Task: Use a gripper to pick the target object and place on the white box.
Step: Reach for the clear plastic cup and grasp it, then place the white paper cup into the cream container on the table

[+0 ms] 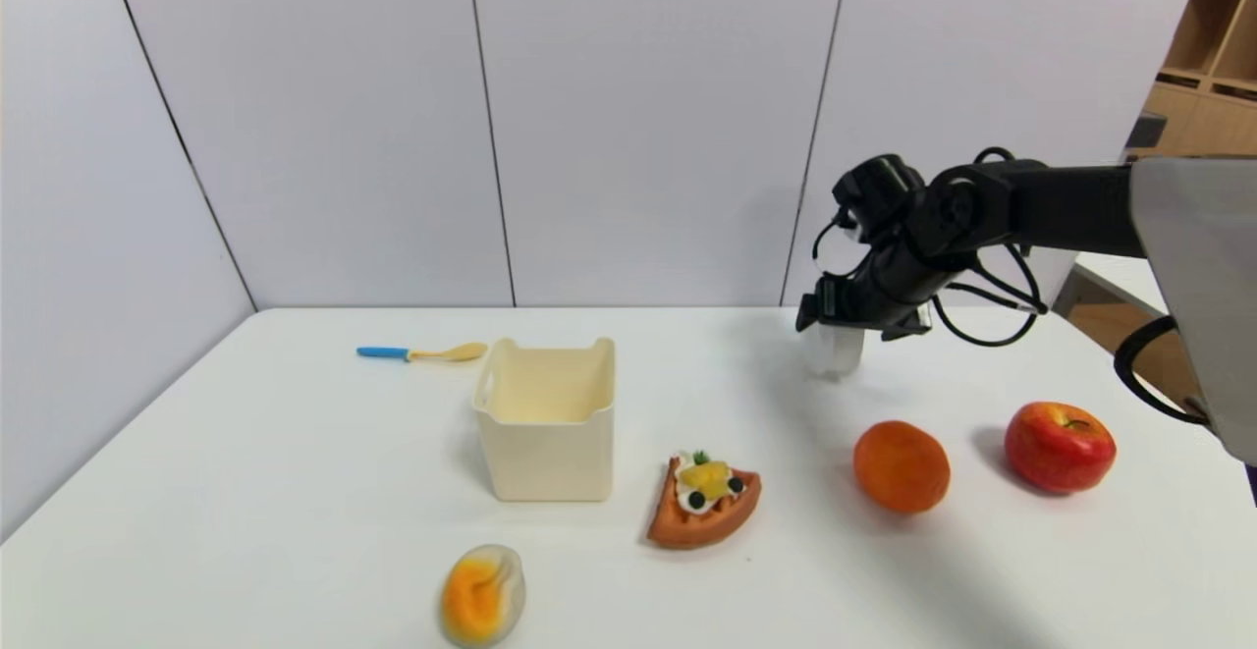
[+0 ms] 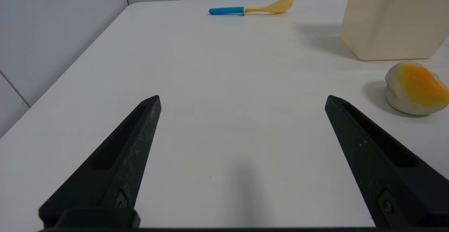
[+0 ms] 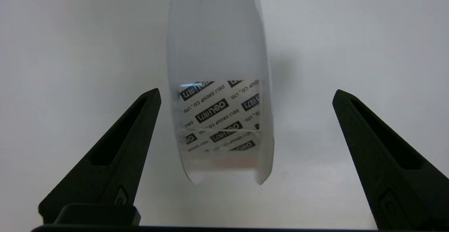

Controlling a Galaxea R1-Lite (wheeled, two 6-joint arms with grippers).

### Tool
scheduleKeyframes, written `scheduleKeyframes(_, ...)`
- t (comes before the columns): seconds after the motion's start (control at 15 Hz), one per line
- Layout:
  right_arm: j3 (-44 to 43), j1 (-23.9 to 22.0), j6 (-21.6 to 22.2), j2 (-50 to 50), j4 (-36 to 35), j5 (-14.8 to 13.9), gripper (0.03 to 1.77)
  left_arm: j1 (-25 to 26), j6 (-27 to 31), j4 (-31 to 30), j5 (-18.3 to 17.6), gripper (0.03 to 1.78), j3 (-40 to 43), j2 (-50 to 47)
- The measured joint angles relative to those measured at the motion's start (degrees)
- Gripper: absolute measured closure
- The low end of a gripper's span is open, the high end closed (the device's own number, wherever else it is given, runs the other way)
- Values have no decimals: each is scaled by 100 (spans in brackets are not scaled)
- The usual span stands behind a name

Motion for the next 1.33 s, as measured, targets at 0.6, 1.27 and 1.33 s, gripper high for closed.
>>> scheduleKeyframes(0.6, -1, 33, -38, 284, -266, 44, 10, 0, 0, 0, 2, 12, 0, 0)
scheduleKeyframes(1.27, 5, 132, -82, 325, -262, 66, 121, 0, 0, 0, 0, 12, 0, 0)
scheduleKeyframes(1.33, 5, 149, -79, 325, -262, 67, 121, 0, 0, 0, 0, 12, 0, 0)
